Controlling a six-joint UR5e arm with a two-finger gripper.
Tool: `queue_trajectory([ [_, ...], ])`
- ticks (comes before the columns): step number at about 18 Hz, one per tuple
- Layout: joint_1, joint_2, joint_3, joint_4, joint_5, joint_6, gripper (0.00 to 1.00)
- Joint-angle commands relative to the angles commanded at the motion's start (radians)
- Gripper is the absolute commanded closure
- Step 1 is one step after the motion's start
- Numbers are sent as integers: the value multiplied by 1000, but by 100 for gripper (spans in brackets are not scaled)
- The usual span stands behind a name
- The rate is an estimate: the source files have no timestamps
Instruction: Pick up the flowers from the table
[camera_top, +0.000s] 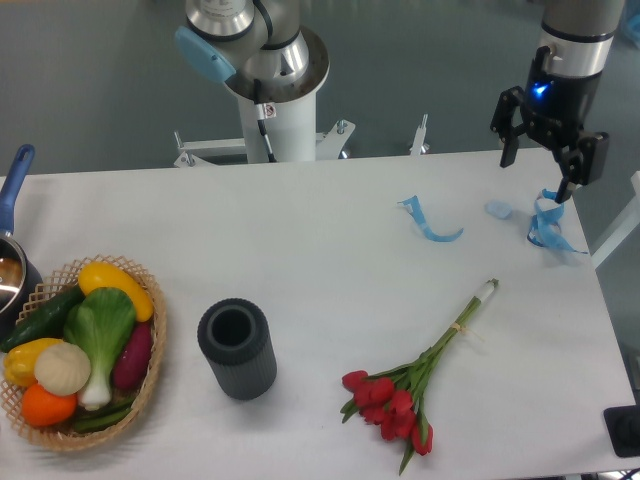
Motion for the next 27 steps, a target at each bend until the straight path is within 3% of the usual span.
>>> queue_trajectory([
  [6,-3,12,-27,17,17,-15,0],
  [8,-6,12,-55,54,11,-43,0],
  [11,-44,9,-95,153,12,-147,0],
  [13,-52,6,-117,183,12,-187,0],
  [18,-118,-27,-126,187,17,-383,0],
  [23,-159,-74,-118,187,11,-448,0],
  [27,-184,-152,-80,193,20,-446,0],
])
